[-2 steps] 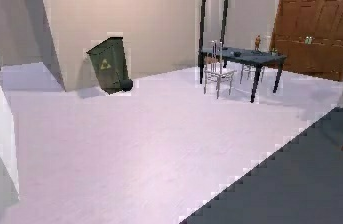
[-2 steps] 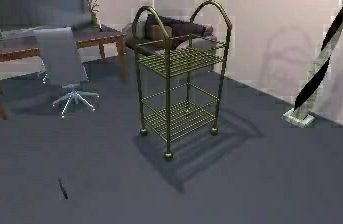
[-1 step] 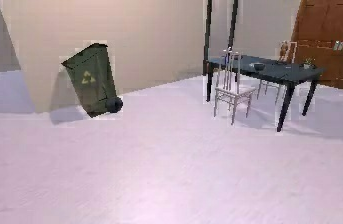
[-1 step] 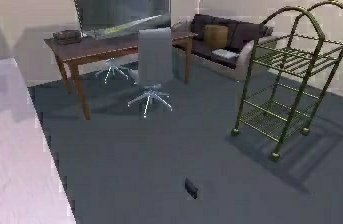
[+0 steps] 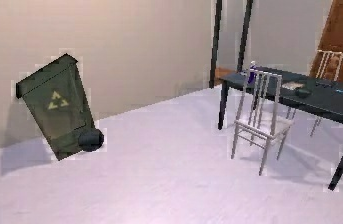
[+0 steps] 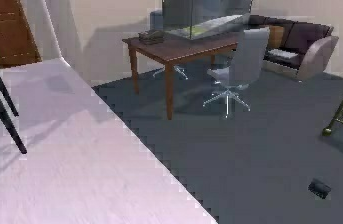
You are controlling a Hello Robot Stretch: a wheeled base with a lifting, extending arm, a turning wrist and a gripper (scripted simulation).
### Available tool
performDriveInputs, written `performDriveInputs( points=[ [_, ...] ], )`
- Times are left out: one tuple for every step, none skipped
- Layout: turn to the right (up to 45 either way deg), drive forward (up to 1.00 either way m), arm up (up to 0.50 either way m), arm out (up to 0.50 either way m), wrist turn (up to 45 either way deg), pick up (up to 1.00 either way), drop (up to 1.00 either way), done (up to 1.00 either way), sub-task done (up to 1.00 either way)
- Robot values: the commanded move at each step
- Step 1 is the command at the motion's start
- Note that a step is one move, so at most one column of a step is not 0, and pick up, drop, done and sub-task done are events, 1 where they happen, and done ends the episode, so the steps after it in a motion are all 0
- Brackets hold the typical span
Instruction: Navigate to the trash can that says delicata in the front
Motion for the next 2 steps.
performDriveInputs(
  points=[
    [-3.0,0.00,0.00,0.00,0.0,0.00,0.00,0.00,0.00],
    [0.0,1.00,0.00,0.00,0.0,0.00,0.00,0.00,0.00]
  ],
)
